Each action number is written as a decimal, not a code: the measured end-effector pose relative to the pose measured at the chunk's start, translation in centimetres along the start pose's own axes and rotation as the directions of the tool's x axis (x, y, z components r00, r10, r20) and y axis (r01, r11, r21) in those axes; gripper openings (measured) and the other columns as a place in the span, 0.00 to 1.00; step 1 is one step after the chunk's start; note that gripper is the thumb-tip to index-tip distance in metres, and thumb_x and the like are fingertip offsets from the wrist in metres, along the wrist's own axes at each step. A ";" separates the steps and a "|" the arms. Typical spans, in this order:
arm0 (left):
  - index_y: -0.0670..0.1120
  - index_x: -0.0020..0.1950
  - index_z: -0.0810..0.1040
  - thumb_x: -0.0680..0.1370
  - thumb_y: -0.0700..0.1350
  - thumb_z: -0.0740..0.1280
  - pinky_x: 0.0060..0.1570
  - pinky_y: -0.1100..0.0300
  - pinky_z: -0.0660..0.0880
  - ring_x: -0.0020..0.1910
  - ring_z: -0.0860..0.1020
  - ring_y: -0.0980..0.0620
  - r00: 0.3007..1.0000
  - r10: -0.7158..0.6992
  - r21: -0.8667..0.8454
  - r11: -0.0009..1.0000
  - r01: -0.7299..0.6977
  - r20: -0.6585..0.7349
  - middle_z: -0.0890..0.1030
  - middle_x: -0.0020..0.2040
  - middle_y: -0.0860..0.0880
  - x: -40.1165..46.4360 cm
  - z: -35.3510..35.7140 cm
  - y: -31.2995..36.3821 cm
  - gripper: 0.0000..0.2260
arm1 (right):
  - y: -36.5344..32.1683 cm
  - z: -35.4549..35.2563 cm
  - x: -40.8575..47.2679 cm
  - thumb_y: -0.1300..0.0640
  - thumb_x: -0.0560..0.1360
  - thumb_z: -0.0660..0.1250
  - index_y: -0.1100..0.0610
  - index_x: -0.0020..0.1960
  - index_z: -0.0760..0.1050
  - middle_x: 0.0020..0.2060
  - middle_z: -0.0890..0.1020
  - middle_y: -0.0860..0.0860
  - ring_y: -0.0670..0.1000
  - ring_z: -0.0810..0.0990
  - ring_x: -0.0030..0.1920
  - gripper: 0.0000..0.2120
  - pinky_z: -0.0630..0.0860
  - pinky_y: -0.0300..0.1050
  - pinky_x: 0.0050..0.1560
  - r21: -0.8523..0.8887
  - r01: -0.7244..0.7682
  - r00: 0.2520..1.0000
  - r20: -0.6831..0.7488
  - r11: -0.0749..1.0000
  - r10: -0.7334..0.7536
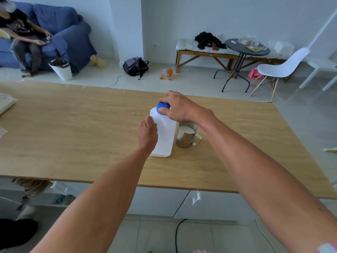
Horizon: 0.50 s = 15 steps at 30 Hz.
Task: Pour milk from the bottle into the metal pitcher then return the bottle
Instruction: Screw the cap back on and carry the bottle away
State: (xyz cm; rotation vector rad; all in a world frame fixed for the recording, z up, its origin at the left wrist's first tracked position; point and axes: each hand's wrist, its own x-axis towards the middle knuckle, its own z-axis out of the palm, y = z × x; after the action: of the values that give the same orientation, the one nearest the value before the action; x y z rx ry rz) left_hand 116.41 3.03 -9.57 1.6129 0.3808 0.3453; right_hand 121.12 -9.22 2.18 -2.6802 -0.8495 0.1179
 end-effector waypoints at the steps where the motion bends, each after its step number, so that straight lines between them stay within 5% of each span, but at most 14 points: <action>1: 0.45 0.32 0.59 0.83 0.40 0.52 0.24 0.64 0.59 0.26 0.59 0.54 1.000 -0.001 0.004 1.000 0.001 -0.004 0.63 0.28 0.48 0.0 0.0 0.0 0.19 | 0.0 -0.5 0.2 0.49 0.82 0.64 0.56 0.54 0.80 0.47 0.70 0.48 0.53 0.75 0.50 0.12 0.73 0.51 0.53 -0.026 -0.005 0.999 0.044 1.000 0.006; 9: 0.44 0.33 0.60 0.82 0.40 0.53 0.31 0.55 0.57 0.34 0.60 0.47 0.998 -0.025 0.013 1.000 0.026 -0.060 0.62 0.31 0.44 0.2 0.4 -0.2 0.16 | -1.1 0.3 0.6 0.45 0.86 0.58 0.59 0.59 0.75 0.53 0.69 0.50 0.53 0.73 0.49 0.18 0.69 0.48 0.50 -0.216 -0.053 0.998 0.008 0.975 0.057; 15: 0.46 0.34 0.61 0.81 0.45 0.52 0.36 0.51 0.60 0.36 0.63 0.47 0.992 -0.025 0.033 0.999 0.029 -0.121 0.67 0.35 0.43 -0.1 0.7 -0.3 0.15 | -1.9 1.2 0.1 0.44 0.86 0.57 0.61 0.63 0.75 0.61 0.74 0.56 0.57 0.76 0.59 0.21 0.75 0.52 0.56 -0.248 -0.111 0.992 -0.079 0.962 0.094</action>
State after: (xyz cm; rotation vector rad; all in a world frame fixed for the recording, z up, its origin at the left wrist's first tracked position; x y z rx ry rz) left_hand 116.59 2.36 -9.89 1.6233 0.5029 0.4188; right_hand 119.89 -7.35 1.71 -2.9472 -0.7489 -0.0604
